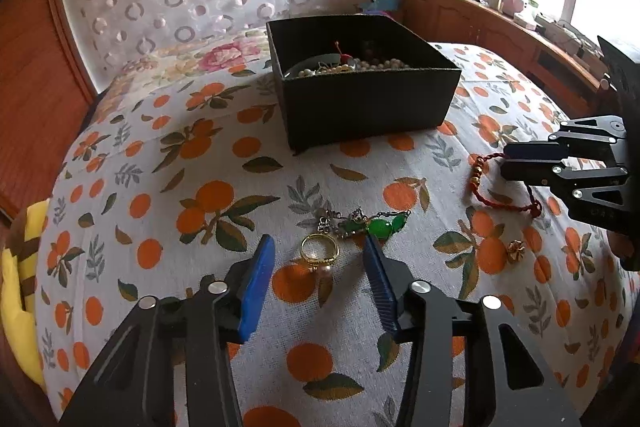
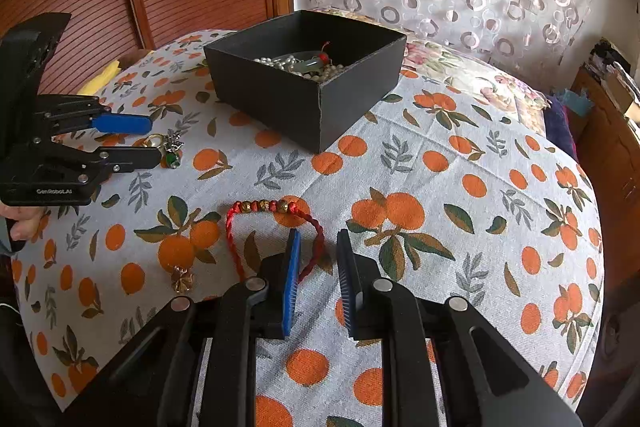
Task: Organize jewelry
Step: 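Grasp the red bead bracelet with the right tool while the left tool reaches the gold ring, then grasp the gold ring with the left tool while the right tool lifts the red bracelet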
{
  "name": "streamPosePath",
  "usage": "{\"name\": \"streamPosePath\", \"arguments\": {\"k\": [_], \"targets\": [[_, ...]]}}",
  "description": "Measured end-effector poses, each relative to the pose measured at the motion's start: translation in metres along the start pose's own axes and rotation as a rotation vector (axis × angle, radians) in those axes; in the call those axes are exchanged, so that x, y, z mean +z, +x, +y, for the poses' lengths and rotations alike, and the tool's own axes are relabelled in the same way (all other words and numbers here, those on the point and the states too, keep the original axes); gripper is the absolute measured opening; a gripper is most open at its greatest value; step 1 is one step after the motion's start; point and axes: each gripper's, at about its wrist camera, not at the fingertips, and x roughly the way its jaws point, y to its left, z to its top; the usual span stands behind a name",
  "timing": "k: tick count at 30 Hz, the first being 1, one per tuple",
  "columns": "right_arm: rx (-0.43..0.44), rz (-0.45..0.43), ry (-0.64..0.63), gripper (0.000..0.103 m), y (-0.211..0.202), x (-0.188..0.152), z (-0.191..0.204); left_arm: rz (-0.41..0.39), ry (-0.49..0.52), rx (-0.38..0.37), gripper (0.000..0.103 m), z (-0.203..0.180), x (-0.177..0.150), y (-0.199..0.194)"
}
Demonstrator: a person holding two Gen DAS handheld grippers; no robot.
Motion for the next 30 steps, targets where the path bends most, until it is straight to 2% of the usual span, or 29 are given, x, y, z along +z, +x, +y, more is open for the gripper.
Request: {"name": "streamPosePath", "arguments": {"k": [2,3,10,21,30], "targets": [[0.002,-0.001,0.002,0.020,0.000,0.000,0.000,-0.002,-0.005,-0.005,0.028,0.001,0.001,-0.001],[0.003,-0.001,0.003,0.020,0.000,-0.001,0.000,-0.001,-0.009,-0.004,0.019,0.002,0.001,-0.001],[0.003,-0.005,0.016,0.004,-0.002,-0.001,-0.005,-0.002,-0.034,-0.009,0.019,0.009,0.000,-0.003],[0.004,-0.065,0.017,0.004,-0.017,0.011,-0.007,-0.052,-0.064,0.003,0.019,0.018,0.009,-0.017],[0.003,-0.183,-0.017,0.004,-0.041,0.054,-0.006,-0.110,-0.067,0.005,0.019,0.018,0.033,-0.026]]}}
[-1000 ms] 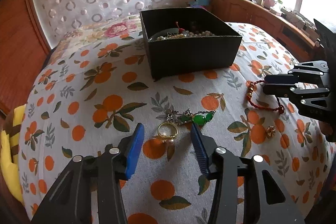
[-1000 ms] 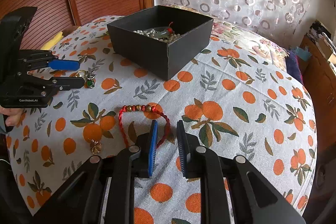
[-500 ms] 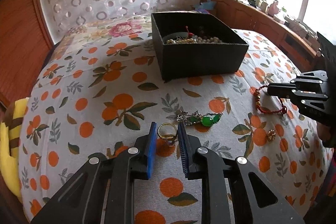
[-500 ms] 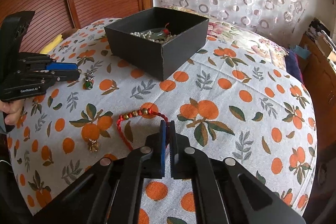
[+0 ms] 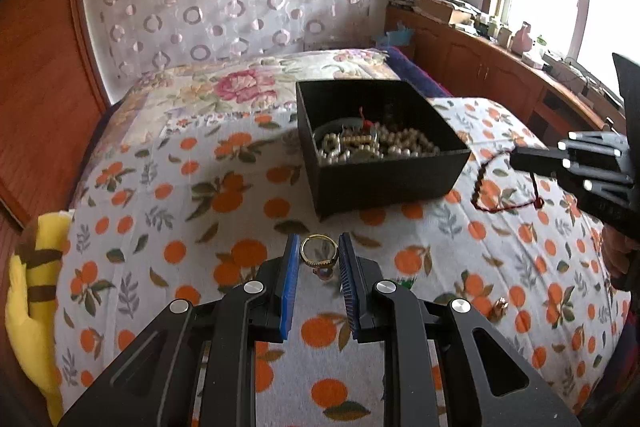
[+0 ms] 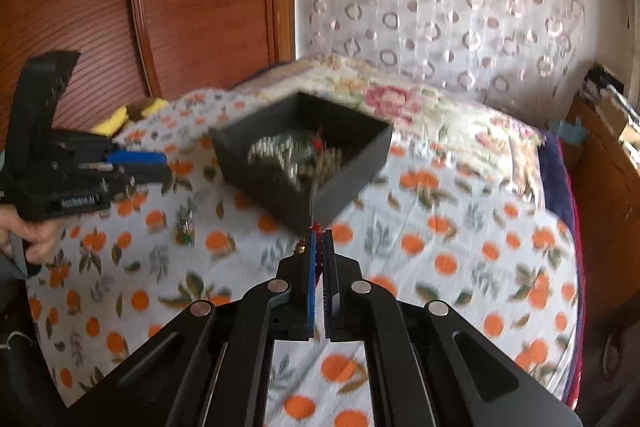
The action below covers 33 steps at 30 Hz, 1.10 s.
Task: Organize jewelry
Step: 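Grasp the gold ring with the left tool while the right tool lifts the red bracelet, then release the red bracelet into the box from the right tool while the left tool releases the gold ring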
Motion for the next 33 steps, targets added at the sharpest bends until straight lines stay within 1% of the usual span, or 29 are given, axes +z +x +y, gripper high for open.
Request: {"name": "streamPosePath", "arguments": {"k": [5,7,13,18,22,24,25,26,33], "targets": [[0.013,-0.067,-0.028,0.004,-0.005,0.030,0.000,-0.029,0.000,-0.003,0.019,-0.001,0.014,-0.002],[0.025,-0.087,-0.038,0.004,0.001,0.041,0.000,-0.040,-0.003,-0.004,0.019,-0.001,0.020,-0.001],[0.076,-0.072,-0.015,0.004,0.034,0.059,-0.005,-0.067,-0.007,0.005,0.019,0.003,0.040,0.004],[0.111,-0.050,0.002,0.004,0.055,0.061,-0.006,-0.077,-0.002,0.009,0.019,0.007,0.053,0.012],[0.127,-0.030,0.007,0.004,0.065,0.059,-0.003,-0.080,-0.006,-0.003,0.019,0.007,0.061,0.019],[0.115,-0.025,0.006,0.009,0.067,0.058,-0.005,-0.082,-0.002,-0.007,0.019,0.006,0.064,0.022],[0.116,-0.026,0.010,0.016,0.067,0.058,-0.005,-0.084,0.001,-0.007,0.019,0.005,0.066,0.024],[0.113,-0.030,0.014,0.020,0.066,0.057,-0.007,-0.086,0.004,-0.009,0.019,0.004,0.068,0.026],[0.085,-0.055,0.042,0.021,0.051,0.052,-0.018,-0.092,0.025,-0.021,0.019,-0.006,0.083,0.037]]}}
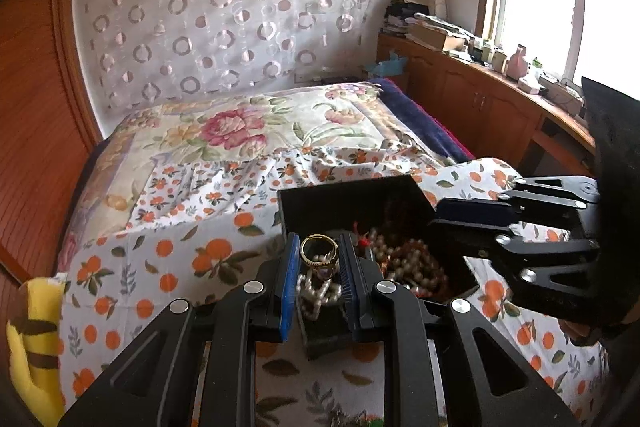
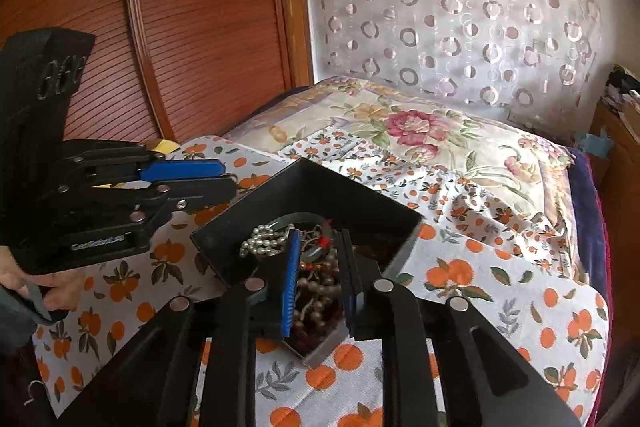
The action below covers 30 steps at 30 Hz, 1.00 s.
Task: Organize jewelry
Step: 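Release the red bracelet into the box from the right tool while the left tool releases the gold ring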
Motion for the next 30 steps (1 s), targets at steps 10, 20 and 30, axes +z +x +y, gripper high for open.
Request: {"name": "streamPosePath", "arguments": {"k": [10,20,30], "targets": [[-0.052,0.014,0.049,0.021,-0.018,-0.027,-0.013,0.043,0.048,-0.009,0.019,-0.016,0.008,0.033],[-0.078,0.018,0.069,0.021,-0.034,-0.042,-0.012,0.042,0.065,-0.002,0.040,-0.028,0.010,0.037],[-0.060,0.044,0.076,0.021,-0.047,-0.064,0.010,-0.007,0.021,0.020,0.077,-0.019,-0.006,-0.001]]}}
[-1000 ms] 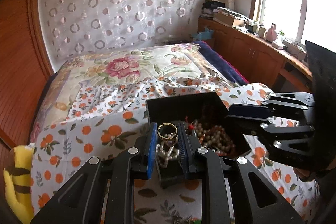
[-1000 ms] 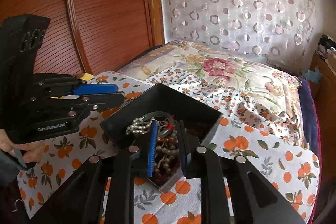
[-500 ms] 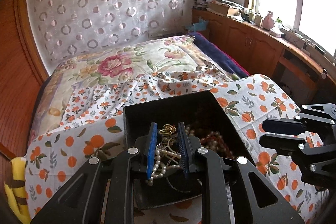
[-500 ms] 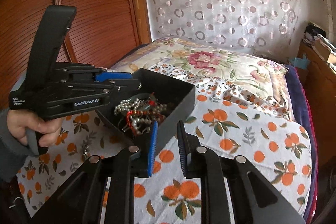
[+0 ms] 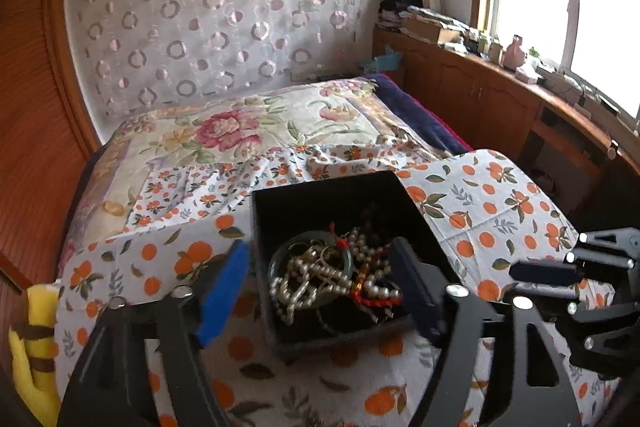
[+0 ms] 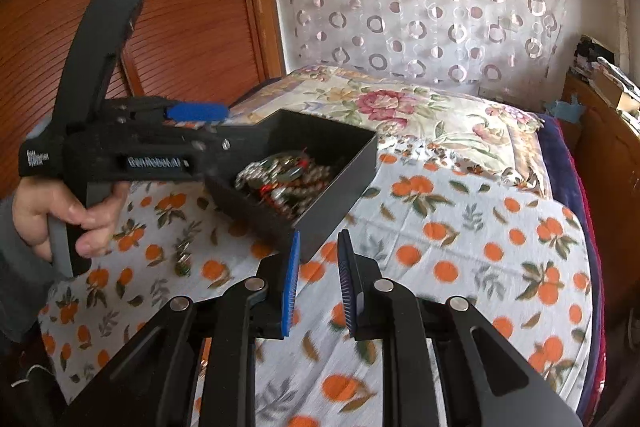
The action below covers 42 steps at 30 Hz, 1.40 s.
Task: Organize jewelry
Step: 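Release the red bracelet into the box from the right tool while the left tool releases the gold ring, then move both tools back over the green pendant necklace and gold charm, then grasp the green pendant necklace with the left tool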
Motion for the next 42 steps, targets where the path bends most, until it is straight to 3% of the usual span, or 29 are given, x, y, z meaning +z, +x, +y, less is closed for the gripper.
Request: {"name": "streamPosePath", "arguments": {"k": [4,13,25,27,30,34,42], "targets": [[0.024,0.045,-0.024,0.036,0.004,-0.019,0.019,-0.018,-0.026,0.040,0.086,0.012,-0.013,-0.020],[0.061,0.131,-0.089,0.036,0.010,-0.050,0.051,0.020,-0.056,0.060,0.087,0.033,-0.049,-0.045],[0.081,0.195,-0.182,0.036,0.015,-0.063,0.074,0.093,-0.100,0.050,0.087,0.033,-0.096,-0.050],[0.073,0.196,-0.192,0.035,0.013,-0.064,0.075,0.103,-0.091,0.042,0.087,0.030,-0.100,-0.048],[0.054,0.194,-0.212,0.017,0.011,-0.066,0.076,0.116,-0.081,0.022,0.086,0.023,-0.102,-0.044],[0.035,0.189,-0.208,0.017,0.009,-0.067,0.071,0.139,-0.078,-0.008,0.077,0.016,-0.104,-0.035],[0.030,0.175,-0.186,0.017,0.009,-0.068,0.062,0.165,-0.051,-0.003,0.075,0.000,-0.097,-0.017]]}}
